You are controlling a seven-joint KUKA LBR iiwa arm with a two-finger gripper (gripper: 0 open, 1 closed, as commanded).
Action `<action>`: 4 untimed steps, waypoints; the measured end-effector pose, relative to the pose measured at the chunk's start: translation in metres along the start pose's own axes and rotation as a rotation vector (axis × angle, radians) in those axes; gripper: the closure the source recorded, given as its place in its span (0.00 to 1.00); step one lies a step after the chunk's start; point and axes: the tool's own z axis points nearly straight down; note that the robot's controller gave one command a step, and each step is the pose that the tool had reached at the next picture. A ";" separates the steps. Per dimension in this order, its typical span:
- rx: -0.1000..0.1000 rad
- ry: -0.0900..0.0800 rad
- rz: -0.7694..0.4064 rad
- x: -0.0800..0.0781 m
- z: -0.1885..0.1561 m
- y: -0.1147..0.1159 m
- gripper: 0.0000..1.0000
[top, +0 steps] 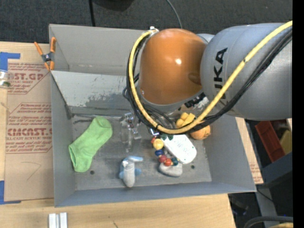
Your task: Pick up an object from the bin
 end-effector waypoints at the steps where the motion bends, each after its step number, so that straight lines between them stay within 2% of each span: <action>1: -0.001 -0.021 -0.089 0.002 -0.004 0.012 1.00; 2: -0.001 -0.005 -0.073 0.008 0.056 0.037 1.00; 3: 0.000 -0.010 -0.121 0.004 0.079 0.046 1.00; 4: -0.001 -0.012 -0.380 -0.020 0.115 0.060 1.00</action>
Offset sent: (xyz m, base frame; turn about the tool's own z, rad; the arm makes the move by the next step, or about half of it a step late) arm -0.0229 0.0470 -0.0794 -0.0271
